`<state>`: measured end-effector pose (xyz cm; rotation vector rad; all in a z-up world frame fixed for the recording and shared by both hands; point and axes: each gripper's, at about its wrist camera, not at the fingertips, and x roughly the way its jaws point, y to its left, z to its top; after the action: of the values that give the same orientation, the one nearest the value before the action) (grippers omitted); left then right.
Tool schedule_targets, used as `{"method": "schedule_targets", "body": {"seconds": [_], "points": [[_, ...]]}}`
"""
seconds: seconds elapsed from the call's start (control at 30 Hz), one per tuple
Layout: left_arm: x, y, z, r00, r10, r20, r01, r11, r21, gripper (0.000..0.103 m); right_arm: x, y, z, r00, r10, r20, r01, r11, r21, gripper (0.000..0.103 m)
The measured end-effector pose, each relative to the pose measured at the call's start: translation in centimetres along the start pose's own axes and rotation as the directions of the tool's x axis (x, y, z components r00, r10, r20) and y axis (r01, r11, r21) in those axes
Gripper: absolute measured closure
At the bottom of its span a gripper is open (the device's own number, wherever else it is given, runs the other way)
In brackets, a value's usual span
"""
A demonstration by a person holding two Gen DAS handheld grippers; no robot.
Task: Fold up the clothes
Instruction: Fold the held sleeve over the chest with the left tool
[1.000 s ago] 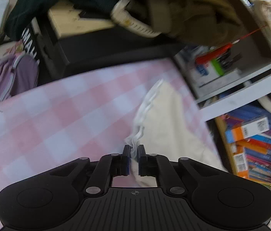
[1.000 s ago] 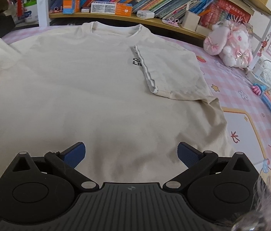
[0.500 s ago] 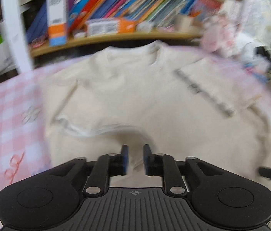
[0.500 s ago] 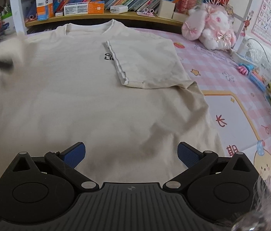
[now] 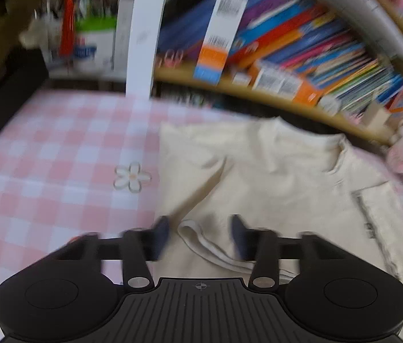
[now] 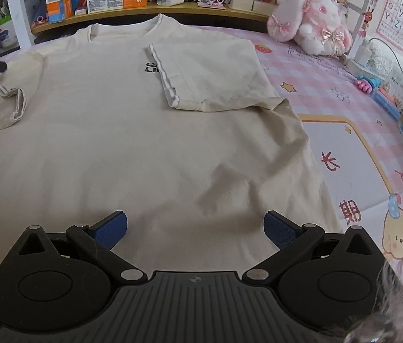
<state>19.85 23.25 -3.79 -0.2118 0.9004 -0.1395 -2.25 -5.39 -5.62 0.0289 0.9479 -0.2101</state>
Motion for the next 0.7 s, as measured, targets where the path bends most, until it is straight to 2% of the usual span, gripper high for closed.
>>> {"method": "schedule_targets", "body": {"seconds": [0.03, 0.1, 0.17, 0.2, 0.23, 0.27, 0.3, 0.33, 0.37, 0.43, 0.5, 0.53, 0.6, 0.7], "points": [[0.3, -0.1, 0.1, 1.000, 0.001, -0.007, -0.001, 1.000, -0.006, 0.099, 0.0, -0.2, 0.0, 1.000, 0.000, -0.001, 0.000, 1.000, 0.003, 0.000], [-0.3, -1.8, 0.7, 0.999, -0.038, 0.034, 0.038, 0.999, 0.011, 0.099, 0.1, -0.6, -0.1, 1.000, 0.000, -0.003, 0.000, 1.000, 0.012, 0.000], [-0.7, -4.3, 1.4, 0.984, -0.172, 0.044, 0.168, 0.983, 0.067, 0.096, 0.3, -1.0, -0.2, 1.000, 0.009, -0.005, -0.009, 1.000, 0.029, 0.000], [-0.9, -5.7, 1.8, 0.968, -0.247, 0.041, 0.242, 0.965, 0.100, 0.092, 0.4, -1.3, -0.2, 1.000, 0.015, -0.005, -0.014, 0.999, 0.038, 0.000], [-1.1, -7.0, 2.1, 0.947, -0.321, 0.036, 0.313, 0.940, 0.131, 0.078, 0.5, -1.5, -0.2, 1.000, 0.020, -0.006, -0.020, 0.999, 0.048, 0.000], [-1.1, -8.0, 2.4, 0.918, -0.396, 0.001, 0.390, 0.906, 0.167, 0.059, 0.6, -1.7, -0.2, 1.000, 0.024, -0.007, -0.024, 0.998, 0.057, 0.000], [-1.2, -8.5, 2.5, 0.897, -0.442, -0.023, 0.437, 0.876, 0.205, 0.051, 0.7, -1.8, -0.1, 1.000, 0.027, -0.007, -0.027, 0.998, 0.062, 0.000], [-1.6, -8.4, 2.6, 0.896, -0.445, -0.004, 0.433, 0.870, 0.235, 0.046, 0.7, -1.9, 0.0, 1.000, 0.029, -0.007, -0.028, 0.998, 0.064, 0.000], [-2.0, -7.5, 2.6, 0.909, -0.415, 0.040, 0.393, 0.885, 0.251, 0.046, 0.8, -2.0, 0.1, 1.000, 0.030, -0.006, -0.030, 0.998, 0.063, 0.000], [-1.8, -4.6, 3.2, 0.941, -0.322, 0.099, 0.300, 0.935, 0.190, 0.046, 0.8, -2.0, 0.0, 0.999, 0.034, -0.003, -0.034, 0.998, 0.055, 0.000], [-0.6, -0.9, 3.9, 0.975, -0.191, 0.116, 0.185, 0.981, 0.059, 0.051, 0.7, -2.3, -0.2, 0.999, 0.040, 0.001, -0.040, 0.998, 0.053, 0.000], [0.2, 0.9, 4.3, 0.987, -0.121, 0.107, 0.122, 0.992, -0.006, 0.053, 0.7, -2.5, -0.3, 0.999, 0.044, 0.001, -0.044, 0.997, 0.059, 0.000], [2.0, 3.8, 5.0, 0.997, -0.043, 0.067, 0.048, 0.996, -0.072, 0.055, 0.7, -2.9, -0.4, 0.999, 0.046, 0.000, -0.046, 0.996, 0.072, 0.000], [3.9, 5.2, 5.3, 1.000, -0.022, 0.012, 0.023, 0.996, -0.088, 0.056, 0.8, -2.9, -0.4, 0.999, 0.042, 0.000, -0.042, 0.996, 0.073, 0.000]]}}
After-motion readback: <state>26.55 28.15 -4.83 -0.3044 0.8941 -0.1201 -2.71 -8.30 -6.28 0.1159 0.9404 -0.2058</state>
